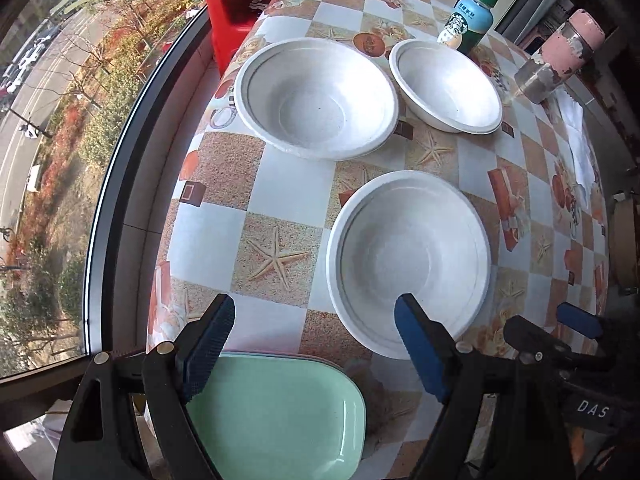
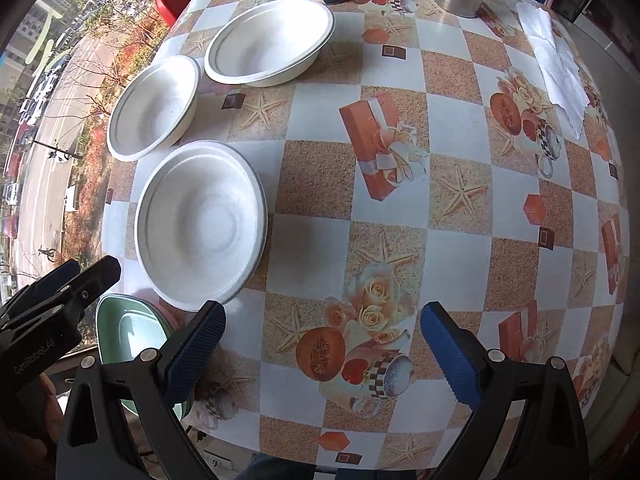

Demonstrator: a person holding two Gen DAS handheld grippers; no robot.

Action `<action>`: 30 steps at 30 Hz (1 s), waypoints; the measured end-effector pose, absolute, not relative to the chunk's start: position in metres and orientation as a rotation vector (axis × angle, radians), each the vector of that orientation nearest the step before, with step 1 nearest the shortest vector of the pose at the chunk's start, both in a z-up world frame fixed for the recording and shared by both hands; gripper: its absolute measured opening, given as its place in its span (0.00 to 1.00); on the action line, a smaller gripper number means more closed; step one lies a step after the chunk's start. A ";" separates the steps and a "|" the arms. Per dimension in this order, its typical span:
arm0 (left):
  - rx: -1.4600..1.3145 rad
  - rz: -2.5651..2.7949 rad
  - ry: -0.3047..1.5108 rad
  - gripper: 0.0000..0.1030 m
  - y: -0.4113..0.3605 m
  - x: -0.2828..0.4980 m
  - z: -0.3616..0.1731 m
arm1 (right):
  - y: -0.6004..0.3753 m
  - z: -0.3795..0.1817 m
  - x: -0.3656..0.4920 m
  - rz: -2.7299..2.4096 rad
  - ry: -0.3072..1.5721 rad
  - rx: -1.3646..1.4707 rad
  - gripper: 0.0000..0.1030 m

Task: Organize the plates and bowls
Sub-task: 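Move both grippers to the nearest white bowl and close on its rim, then lift the white bowl with the right gripper and carry it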

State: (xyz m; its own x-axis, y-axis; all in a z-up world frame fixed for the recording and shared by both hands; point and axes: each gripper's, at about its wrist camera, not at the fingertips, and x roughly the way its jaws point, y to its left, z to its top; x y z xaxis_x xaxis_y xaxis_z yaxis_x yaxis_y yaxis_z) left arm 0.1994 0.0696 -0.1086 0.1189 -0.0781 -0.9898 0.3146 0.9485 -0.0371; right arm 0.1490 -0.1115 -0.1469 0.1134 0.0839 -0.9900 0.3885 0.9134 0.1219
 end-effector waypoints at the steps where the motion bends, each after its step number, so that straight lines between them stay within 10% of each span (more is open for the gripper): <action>1: 0.214 -0.275 1.435 0.82 0.067 0.202 -0.114 | -0.112 -0.152 0.157 -0.219 1.460 0.401 0.96; 12: 0.255 -0.174 1.521 0.76 0.049 0.230 -0.165 | -0.110 -0.202 0.215 -0.129 1.559 0.340 0.94; 15: 0.223 -0.194 1.569 0.54 0.044 0.232 -0.174 | -0.109 -0.211 0.220 -0.095 1.587 0.352 0.55; 17: 0.188 -0.224 1.581 0.32 0.041 0.231 -0.173 | -0.108 -0.212 0.221 -0.063 1.579 0.369 0.48; 19: 0.217 -0.236 1.587 0.32 0.030 0.229 -0.174 | -0.103 -0.212 0.223 0.015 1.573 0.387 0.20; 30: 0.345 -0.408 1.596 0.32 -0.044 0.162 -0.172 | -0.154 -0.210 0.165 -0.033 1.610 0.428 0.16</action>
